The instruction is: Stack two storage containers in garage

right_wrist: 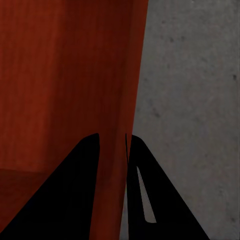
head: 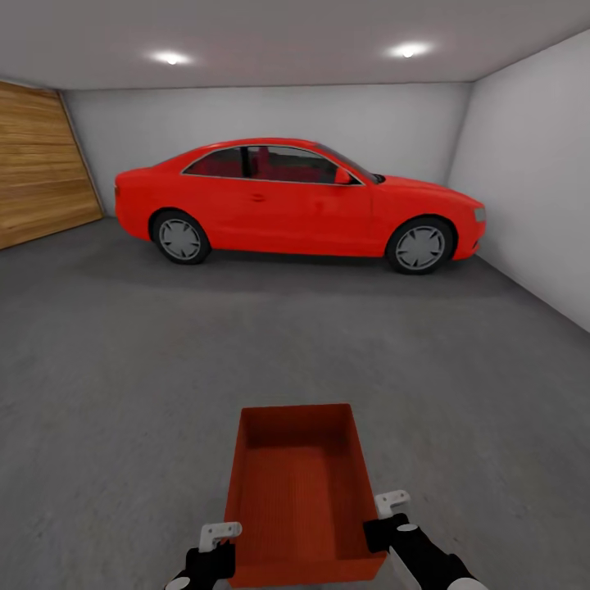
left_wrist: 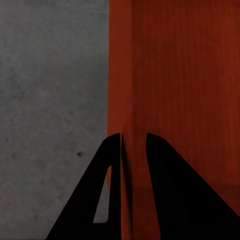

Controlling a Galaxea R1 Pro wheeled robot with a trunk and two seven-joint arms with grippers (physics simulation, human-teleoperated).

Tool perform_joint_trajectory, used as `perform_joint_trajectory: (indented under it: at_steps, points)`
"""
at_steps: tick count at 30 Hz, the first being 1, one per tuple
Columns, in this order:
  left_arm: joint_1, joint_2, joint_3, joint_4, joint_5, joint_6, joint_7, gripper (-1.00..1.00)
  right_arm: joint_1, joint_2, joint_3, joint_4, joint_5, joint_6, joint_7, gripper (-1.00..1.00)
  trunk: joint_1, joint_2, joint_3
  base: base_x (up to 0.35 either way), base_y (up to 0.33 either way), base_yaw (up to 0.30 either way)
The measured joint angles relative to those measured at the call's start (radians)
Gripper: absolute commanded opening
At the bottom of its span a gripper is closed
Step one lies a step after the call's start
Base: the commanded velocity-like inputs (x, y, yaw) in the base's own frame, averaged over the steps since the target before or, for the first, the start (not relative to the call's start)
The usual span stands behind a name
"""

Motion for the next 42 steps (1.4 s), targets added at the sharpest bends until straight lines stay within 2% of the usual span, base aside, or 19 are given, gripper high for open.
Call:
perform_joint_trajectory:
  at_steps: [15, 42]
  points:
    - [0.0, 0.001, -0.001, 0.0, 0.0, 0.0, 0.0, -1.0, 0.0, 0.001, 0.0, 0.0, 0.0, 0.0, -0.002, -1.0, 0.0, 0.0, 0.0, 0.3, 0.0, -0.028]
    - [0.0, 0.0, 0.0, 0.0, 0.0, 0.0, 0.0, -1.0, 0.0, 0.0, 0.0, 0.0, 0.0, 0.0, 0.0, -1.0, 0.0, 0.0, 0.0, 0.21, 0.0, -0.274]
